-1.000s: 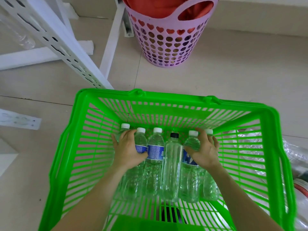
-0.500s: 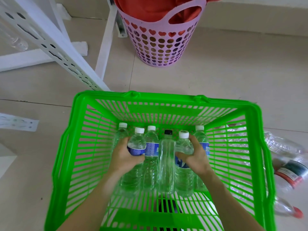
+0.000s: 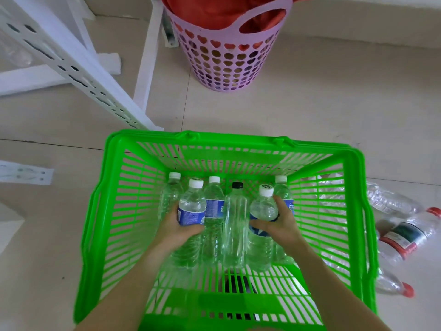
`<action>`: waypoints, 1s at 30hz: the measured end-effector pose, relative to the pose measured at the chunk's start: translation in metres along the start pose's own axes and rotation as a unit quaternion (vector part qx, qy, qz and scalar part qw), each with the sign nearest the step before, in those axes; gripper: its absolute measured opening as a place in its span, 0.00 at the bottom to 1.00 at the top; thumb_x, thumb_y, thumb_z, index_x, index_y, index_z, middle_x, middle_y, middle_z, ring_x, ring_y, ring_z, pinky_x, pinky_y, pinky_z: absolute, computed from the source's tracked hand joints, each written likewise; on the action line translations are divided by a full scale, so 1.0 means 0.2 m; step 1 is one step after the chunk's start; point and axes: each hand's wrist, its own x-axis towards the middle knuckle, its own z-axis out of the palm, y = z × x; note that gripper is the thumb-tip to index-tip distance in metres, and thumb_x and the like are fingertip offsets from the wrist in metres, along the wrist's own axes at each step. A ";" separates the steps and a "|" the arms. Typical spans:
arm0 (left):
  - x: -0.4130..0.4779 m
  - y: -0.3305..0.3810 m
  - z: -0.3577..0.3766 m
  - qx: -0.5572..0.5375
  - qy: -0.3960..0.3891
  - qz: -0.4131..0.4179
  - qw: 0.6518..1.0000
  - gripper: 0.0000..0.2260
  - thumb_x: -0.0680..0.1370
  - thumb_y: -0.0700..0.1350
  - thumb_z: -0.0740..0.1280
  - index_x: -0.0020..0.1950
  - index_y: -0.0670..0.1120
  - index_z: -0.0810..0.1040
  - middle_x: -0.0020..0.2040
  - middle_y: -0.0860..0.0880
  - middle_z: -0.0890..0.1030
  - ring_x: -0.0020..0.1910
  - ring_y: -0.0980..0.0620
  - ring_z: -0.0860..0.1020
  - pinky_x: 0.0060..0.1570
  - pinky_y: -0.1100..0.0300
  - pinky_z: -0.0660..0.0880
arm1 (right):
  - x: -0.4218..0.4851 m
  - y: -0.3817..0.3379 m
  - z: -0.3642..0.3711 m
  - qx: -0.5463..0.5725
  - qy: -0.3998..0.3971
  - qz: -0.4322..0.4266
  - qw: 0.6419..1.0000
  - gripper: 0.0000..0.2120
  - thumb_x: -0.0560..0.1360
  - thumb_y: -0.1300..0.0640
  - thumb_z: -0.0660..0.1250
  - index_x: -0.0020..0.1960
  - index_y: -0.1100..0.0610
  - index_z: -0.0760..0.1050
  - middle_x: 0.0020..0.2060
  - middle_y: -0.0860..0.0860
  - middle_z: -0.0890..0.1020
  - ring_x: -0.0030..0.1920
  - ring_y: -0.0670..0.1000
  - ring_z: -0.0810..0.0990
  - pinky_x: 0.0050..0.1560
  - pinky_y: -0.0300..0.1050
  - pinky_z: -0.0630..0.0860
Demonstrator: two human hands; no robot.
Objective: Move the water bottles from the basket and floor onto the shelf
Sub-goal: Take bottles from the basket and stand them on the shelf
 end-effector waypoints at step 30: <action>-1.53 0.91 -0.40 -0.147 0.024 -0.003 0.989 0.29 0.52 0.50 0.78 0.52 0.48 0.79 0.45 0.43 0.85 0.40 0.47 0.83 0.43 0.50 0.81 | -1.40 -1.13 -0.34 0.235 0.065 -0.017 0.970 0.21 0.67 0.71 0.75 0.57 0.59 0.76 0.49 0.63 0.83 0.47 0.62 0.83 0.50 0.64 0.79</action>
